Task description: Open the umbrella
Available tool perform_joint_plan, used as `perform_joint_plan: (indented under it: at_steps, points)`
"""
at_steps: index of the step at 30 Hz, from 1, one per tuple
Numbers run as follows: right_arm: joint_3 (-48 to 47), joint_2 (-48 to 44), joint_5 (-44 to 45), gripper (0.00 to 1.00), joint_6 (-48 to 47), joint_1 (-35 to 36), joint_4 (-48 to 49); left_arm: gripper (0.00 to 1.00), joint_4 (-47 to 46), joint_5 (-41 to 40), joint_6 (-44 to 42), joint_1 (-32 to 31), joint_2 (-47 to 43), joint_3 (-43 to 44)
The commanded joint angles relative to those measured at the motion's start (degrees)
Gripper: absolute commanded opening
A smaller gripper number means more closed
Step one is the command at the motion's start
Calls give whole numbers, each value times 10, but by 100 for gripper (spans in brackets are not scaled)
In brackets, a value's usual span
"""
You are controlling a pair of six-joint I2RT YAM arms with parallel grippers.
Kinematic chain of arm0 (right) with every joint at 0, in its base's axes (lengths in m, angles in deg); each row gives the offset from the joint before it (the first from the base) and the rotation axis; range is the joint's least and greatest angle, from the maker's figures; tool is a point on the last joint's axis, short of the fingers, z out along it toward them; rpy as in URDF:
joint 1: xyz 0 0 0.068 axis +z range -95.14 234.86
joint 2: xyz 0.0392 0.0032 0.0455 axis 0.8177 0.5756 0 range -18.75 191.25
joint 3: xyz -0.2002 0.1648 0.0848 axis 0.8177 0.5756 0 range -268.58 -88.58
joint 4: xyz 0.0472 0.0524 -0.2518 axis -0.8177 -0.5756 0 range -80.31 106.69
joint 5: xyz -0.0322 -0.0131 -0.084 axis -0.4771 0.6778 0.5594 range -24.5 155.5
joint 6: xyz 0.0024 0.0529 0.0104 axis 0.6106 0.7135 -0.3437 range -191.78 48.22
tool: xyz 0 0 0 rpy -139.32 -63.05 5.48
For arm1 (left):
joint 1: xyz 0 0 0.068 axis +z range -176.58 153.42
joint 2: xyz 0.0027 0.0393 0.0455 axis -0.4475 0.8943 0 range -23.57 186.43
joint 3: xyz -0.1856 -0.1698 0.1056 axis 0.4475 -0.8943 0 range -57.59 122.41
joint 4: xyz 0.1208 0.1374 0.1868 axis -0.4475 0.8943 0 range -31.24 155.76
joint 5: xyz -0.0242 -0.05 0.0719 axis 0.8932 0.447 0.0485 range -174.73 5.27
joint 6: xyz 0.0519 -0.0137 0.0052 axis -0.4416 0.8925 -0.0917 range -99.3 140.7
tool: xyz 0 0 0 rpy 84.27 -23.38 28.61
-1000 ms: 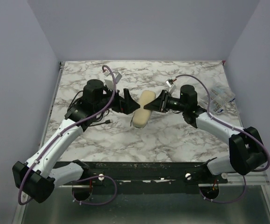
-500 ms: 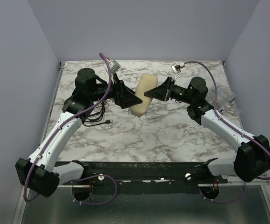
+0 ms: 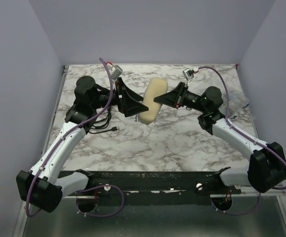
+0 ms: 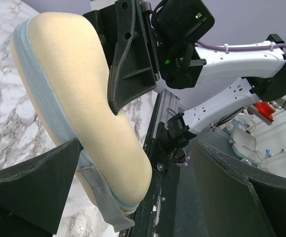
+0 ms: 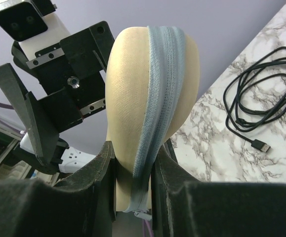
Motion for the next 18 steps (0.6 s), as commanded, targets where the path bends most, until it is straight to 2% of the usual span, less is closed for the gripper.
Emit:
perform_joint_plan:
  at_steps: [1,13,18]
  points:
    - [-12,-9,-32,1,59,6,144,96,31,-17,-10,-2,-2,-13]
    - [-4,-13,-55,1,76,6,168,99,86,-135,-36,2,-19,-20]
    - [9,-17,-42,1,78,6,188,98,50,-66,-17,2,-6,-23]
